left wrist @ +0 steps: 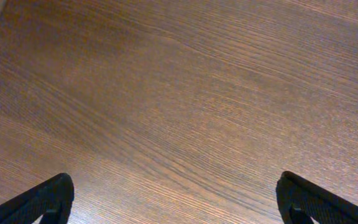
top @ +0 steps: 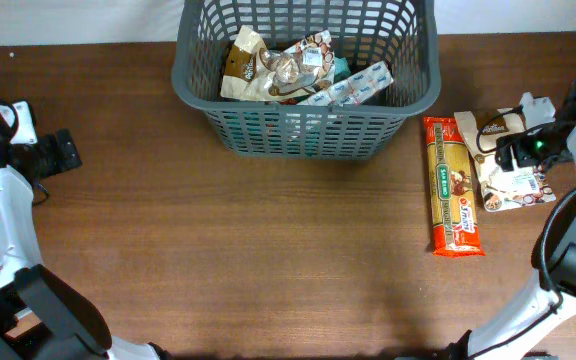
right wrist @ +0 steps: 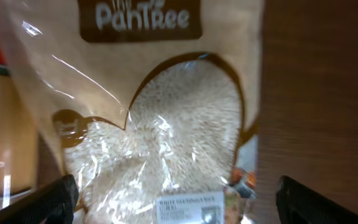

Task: Pack container
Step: 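Return the right gripper and grasp the second Pantree bag, then lift the second Pantree bag and release it into the basket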

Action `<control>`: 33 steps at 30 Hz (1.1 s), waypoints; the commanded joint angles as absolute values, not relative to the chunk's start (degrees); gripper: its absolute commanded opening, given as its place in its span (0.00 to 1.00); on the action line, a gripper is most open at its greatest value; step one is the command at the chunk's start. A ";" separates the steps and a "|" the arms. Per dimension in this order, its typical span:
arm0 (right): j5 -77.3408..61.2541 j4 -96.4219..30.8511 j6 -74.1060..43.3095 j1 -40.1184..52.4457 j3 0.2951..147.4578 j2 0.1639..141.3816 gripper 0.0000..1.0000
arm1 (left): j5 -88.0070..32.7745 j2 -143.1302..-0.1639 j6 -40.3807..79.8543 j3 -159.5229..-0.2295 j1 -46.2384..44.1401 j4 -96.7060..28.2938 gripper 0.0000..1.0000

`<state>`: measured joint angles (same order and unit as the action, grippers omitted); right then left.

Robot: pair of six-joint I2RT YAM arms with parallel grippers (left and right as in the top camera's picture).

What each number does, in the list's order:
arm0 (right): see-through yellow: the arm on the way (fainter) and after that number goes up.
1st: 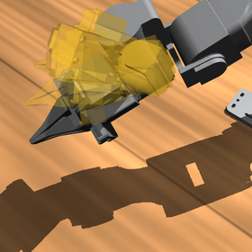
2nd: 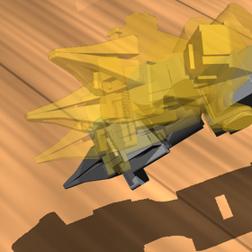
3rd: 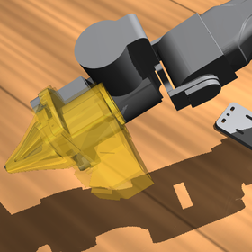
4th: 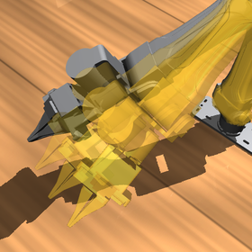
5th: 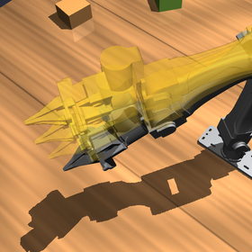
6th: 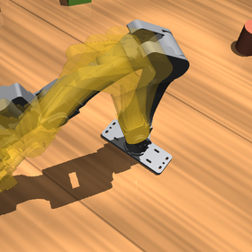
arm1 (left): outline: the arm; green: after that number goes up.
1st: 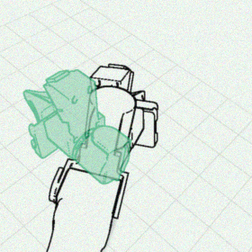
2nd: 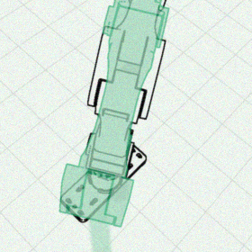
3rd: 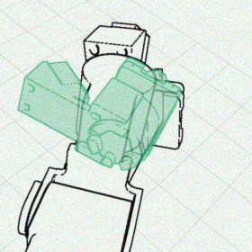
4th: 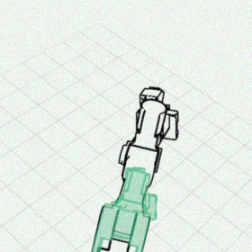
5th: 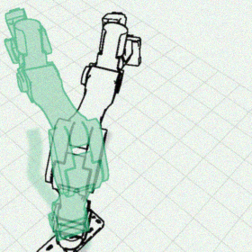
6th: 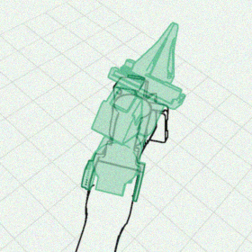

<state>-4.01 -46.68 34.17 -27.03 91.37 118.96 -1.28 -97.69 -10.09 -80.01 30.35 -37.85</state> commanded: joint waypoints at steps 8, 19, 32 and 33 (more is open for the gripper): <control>-4.80 -43.92 35.38 -27.40 90.63 126.96 0.99 | -1.28 -97.17 -10.81 -79.53 30.55 -39.03 0.99; -8.60 -42.54 35.16 -27.40 90.63 131.70 0.81 | -1.30 -97.17 -10.81 -79.53 30.55 -39.68 0.99; -10.37 -42.09 30.68 -27.40 92.66 130.89 0.04 | -1.30 -97.17 -10.81 -79.53 30.55 -39.70 0.99; -10.39 -42.19 28.86 -27.40 93.76 130.41 0.04 | -1.30 -97.17 -10.81 -79.53 30.55 -39.68 0.99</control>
<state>-10.04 -41.41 33.61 -27.35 93.36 126.72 -1.28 -97.69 -10.09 -80.01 30.35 -39.62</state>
